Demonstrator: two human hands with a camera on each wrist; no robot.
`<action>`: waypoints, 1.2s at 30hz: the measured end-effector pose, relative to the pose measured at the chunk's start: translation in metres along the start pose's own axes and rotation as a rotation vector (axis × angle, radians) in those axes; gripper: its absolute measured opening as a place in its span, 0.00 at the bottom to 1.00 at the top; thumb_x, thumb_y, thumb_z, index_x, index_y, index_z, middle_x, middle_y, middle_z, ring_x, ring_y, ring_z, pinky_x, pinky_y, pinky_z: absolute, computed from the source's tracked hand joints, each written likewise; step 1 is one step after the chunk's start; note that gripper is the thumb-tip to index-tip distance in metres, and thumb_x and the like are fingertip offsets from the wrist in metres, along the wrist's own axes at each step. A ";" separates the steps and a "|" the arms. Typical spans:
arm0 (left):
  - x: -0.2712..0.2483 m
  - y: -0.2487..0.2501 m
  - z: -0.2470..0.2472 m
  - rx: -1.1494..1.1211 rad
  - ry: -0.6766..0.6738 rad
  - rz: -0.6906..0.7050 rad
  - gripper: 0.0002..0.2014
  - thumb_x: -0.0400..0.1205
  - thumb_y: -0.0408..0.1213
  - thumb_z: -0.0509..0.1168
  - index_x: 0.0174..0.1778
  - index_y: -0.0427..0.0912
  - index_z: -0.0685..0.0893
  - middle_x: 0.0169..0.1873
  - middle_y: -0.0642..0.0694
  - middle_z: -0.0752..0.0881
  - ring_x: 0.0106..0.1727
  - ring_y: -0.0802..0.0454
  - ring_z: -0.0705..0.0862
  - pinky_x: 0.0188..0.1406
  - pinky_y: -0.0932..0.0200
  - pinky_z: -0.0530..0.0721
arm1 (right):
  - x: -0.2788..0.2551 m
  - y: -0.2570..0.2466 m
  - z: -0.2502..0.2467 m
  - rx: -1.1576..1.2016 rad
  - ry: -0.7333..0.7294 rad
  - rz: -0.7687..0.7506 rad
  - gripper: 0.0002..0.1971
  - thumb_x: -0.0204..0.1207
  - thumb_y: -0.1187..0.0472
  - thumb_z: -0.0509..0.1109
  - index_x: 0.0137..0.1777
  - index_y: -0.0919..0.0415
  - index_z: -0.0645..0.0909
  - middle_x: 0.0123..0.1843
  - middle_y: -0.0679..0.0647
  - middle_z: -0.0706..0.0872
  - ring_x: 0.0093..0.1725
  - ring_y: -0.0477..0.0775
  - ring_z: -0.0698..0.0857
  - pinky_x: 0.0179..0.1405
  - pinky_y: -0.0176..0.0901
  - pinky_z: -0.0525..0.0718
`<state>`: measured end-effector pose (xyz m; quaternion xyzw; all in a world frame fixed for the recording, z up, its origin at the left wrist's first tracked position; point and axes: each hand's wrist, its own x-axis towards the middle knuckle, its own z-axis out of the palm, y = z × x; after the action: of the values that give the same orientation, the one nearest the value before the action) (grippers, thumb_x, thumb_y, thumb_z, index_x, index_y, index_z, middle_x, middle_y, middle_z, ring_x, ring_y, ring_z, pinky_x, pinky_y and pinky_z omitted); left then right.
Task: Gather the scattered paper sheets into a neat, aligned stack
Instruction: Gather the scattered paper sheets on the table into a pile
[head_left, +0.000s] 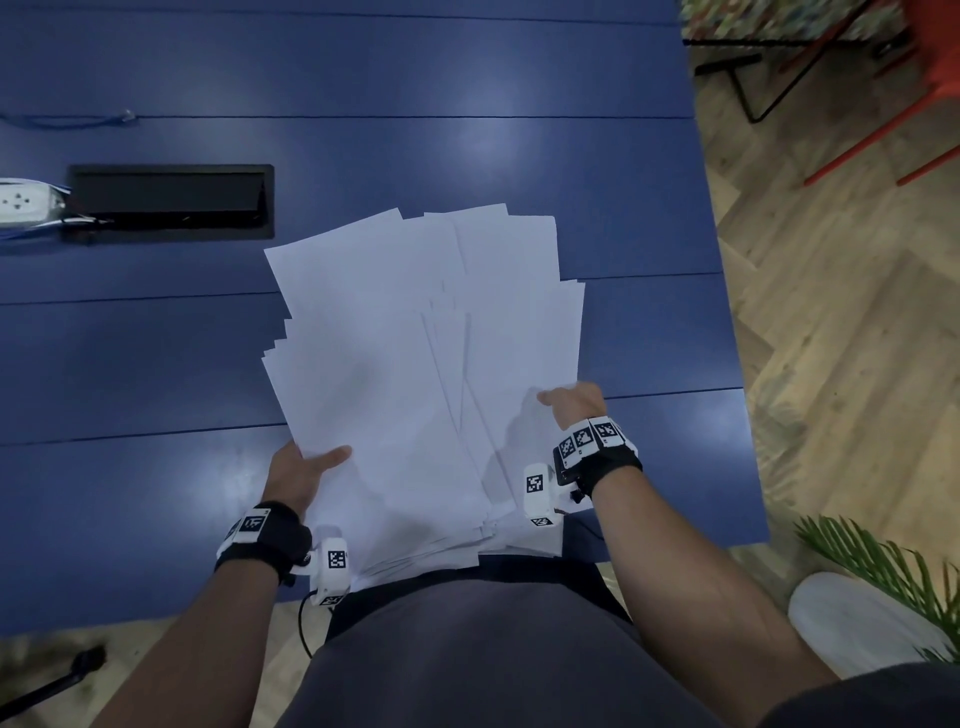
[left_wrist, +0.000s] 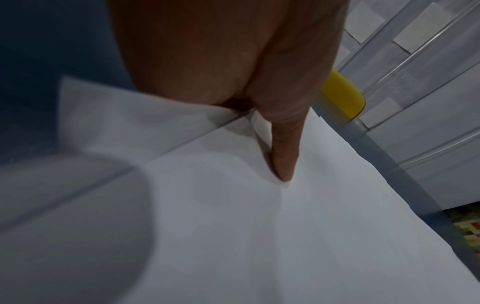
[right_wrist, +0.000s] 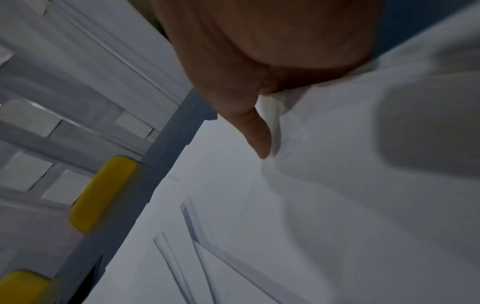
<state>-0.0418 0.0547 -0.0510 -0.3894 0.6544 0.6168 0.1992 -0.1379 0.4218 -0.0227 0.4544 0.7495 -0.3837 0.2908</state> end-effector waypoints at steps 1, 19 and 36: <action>0.001 0.000 0.000 0.003 0.001 -0.001 0.22 0.78 0.28 0.81 0.68 0.40 0.89 0.61 0.42 0.94 0.61 0.39 0.91 0.69 0.44 0.85 | 0.002 0.000 0.002 -0.017 0.019 -0.016 0.21 0.75 0.60 0.78 0.65 0.69 0.81 0.55 0.58 0.88 0.52 0.61 0.86 0.52 0.47 0.83; -0.002 0.003 0.001 0.001 0.001 -0.003 0.20 0.78 0.27 0.81 0.67 0.37 0.90 0.58 0.43 0.94 0.60 0.39 0.91 0.68 0.44 0.86 | 0.006 -0.001 -0.090 -0.266 0.231 -0.305 0.18 0.75 0.62 0.79 0.64 0.65 0.84 0.61 0.62 0.90 0.61 0.65 0.88 0.56 0.48 0.84; -0.006 0.007 0.002 -0.017 -0.012 -0.023 0.13 0.78 0.27 0.81 0.55 0.46 0.91 0.44 0.59 0.96 0.54 0.51 0.92 0.50 0.56 0.86 | -0.060 -0.050 -0.201 0.091 0.059 -0.735 0.06 0.77 0.66 0.77 0.46 0.55 0.85 0.34 0.44 0.90 0.34 0.45 0.89 0.35 0.40 0.87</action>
<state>-0.0433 0.0582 -0.0424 -0.3947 0.6435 0.6224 0.2068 -0.1752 0.5484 0.1473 0.1782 0.8529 -0.4822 0.0912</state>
